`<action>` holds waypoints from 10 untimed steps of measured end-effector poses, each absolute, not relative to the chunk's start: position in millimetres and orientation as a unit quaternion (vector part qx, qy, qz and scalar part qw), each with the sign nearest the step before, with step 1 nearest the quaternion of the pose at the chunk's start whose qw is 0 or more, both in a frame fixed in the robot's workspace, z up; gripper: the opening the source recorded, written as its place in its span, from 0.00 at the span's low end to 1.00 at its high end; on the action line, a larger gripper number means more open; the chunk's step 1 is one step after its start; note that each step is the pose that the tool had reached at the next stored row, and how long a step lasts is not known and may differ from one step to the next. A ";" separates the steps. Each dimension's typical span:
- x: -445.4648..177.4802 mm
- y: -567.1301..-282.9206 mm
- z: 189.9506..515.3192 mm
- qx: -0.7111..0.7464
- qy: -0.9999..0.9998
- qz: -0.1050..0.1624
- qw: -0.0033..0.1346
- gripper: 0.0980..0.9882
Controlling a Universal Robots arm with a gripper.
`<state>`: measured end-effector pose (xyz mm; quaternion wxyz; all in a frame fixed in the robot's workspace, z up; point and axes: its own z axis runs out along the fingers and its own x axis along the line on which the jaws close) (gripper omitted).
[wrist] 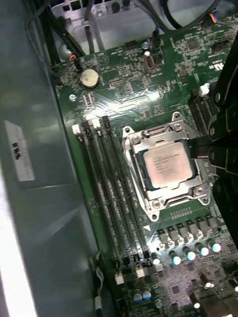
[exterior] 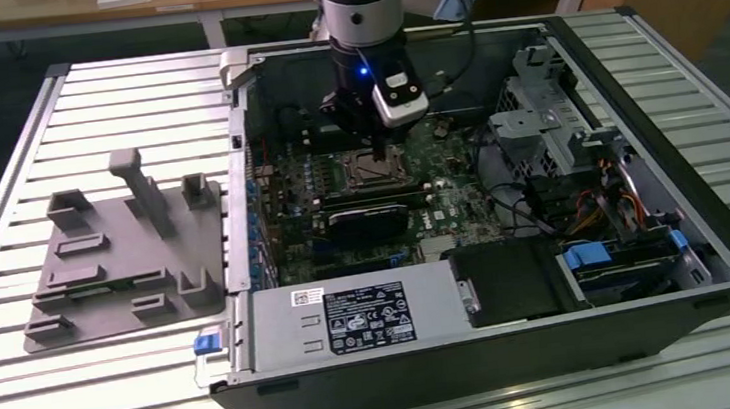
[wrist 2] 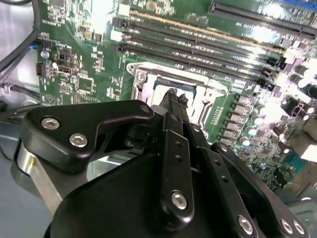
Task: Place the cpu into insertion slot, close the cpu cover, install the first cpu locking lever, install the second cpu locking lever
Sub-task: 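Install the second cpu locking lever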
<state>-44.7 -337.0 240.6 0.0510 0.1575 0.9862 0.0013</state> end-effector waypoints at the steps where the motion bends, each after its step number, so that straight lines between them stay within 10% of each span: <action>1: -44.7 -338.5 240.6 0.157 0.986 0.001 0.051 0.00; 10: -44.7 -357.4 240.5 0.157 0.986 0.001 0.051 0.00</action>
